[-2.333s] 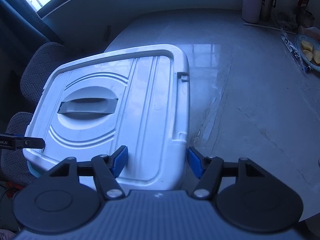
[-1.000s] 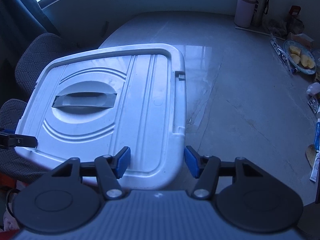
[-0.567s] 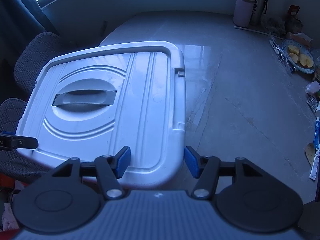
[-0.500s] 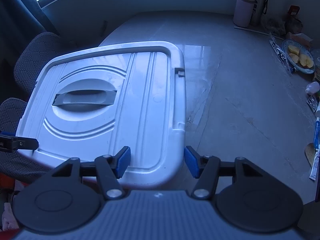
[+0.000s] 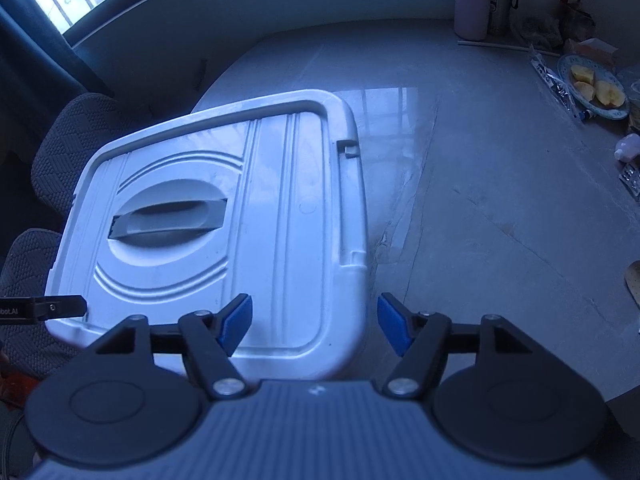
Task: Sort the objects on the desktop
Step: 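Press the lid down onto the bin rim with both grippers, then open both grippers and lift them away from the lid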
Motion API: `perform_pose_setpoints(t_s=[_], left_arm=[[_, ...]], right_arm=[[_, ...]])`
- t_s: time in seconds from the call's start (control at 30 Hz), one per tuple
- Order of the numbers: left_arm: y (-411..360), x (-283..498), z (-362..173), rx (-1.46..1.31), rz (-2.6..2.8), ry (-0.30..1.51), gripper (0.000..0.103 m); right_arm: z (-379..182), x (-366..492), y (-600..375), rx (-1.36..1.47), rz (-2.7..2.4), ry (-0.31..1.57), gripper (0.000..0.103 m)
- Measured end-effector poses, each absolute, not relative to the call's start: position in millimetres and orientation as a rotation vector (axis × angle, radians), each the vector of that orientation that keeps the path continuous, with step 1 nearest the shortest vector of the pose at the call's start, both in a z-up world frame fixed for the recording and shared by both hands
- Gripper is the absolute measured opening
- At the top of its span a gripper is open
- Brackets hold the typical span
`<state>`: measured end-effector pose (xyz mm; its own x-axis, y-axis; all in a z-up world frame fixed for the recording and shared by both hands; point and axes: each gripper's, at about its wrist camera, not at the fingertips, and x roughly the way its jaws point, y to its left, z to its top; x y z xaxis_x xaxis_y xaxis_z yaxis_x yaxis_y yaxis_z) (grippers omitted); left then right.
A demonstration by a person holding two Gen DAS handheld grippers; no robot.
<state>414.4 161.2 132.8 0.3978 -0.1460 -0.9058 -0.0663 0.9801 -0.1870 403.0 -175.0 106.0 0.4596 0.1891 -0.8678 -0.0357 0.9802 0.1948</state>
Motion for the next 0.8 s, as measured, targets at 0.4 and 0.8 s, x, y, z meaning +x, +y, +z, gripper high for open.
perform_pose_setpoints(t_s=[0.4,0.8], left_arm=[[143,409,134,-0.079,0.001,1.014,0.103],[144,403,129,-0.114,0.021,0.975,0.103]], right_arm=[[96,388,-149,0.035,0.082,0.930,0.080],[90,378,-150,0.092,0.075,0.897,0.081]])
